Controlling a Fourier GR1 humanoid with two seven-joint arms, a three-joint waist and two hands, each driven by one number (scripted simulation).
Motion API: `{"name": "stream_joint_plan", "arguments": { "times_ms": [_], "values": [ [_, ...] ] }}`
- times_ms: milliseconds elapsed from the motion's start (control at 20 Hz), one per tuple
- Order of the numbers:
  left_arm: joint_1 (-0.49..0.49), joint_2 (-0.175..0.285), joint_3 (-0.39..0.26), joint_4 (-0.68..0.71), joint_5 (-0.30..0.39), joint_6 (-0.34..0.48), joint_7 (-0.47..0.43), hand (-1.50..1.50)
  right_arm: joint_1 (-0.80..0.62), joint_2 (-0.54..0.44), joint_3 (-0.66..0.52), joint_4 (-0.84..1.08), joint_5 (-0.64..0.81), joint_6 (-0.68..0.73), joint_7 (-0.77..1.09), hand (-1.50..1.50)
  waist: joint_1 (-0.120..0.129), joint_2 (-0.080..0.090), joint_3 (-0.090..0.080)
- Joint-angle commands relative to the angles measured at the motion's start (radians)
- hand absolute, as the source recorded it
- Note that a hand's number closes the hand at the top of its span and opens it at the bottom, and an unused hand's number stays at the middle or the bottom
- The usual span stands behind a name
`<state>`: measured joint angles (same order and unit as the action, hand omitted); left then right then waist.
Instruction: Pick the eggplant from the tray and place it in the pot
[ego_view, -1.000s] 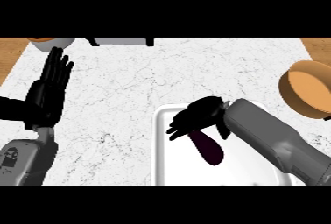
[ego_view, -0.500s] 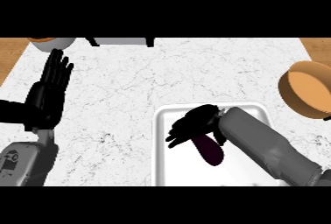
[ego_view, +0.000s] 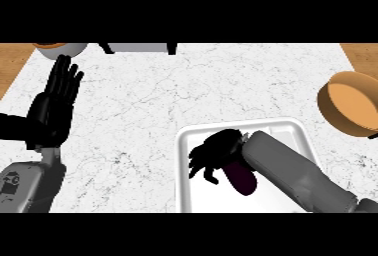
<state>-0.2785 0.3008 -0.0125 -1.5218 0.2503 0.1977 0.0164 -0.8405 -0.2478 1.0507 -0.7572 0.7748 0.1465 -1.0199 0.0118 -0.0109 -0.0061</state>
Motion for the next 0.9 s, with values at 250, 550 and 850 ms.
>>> {"name": "stream_joint_plan", "arguments": {
  "times_ms": [250,550,850],
  "values": [
    [-0.041,-0.009,0.016,0.01,-0.018,0.006,0.017,0.0,0.111,-0.011,0.012,-0.049,0.042,-0.05,-0.119,1.5,-0.013,0.012,0.006],
    [0.012,-0.008,0.016,0.005,-0.02,-0.004,-0.004,0.0,-0.023,-0.045,-0.352,0.097,-0.106,-0.042,0.365,1.5,-0.034,0.012,0.006],
    [0.011,0.003,0.032,0.005,-0.022,0.008,0.0,0.0,-0.103,-0.122,-0.573,0.24,-0.193,-0.142,0.756,1.5,-0.055,0.007,0.003]
  ]
}}
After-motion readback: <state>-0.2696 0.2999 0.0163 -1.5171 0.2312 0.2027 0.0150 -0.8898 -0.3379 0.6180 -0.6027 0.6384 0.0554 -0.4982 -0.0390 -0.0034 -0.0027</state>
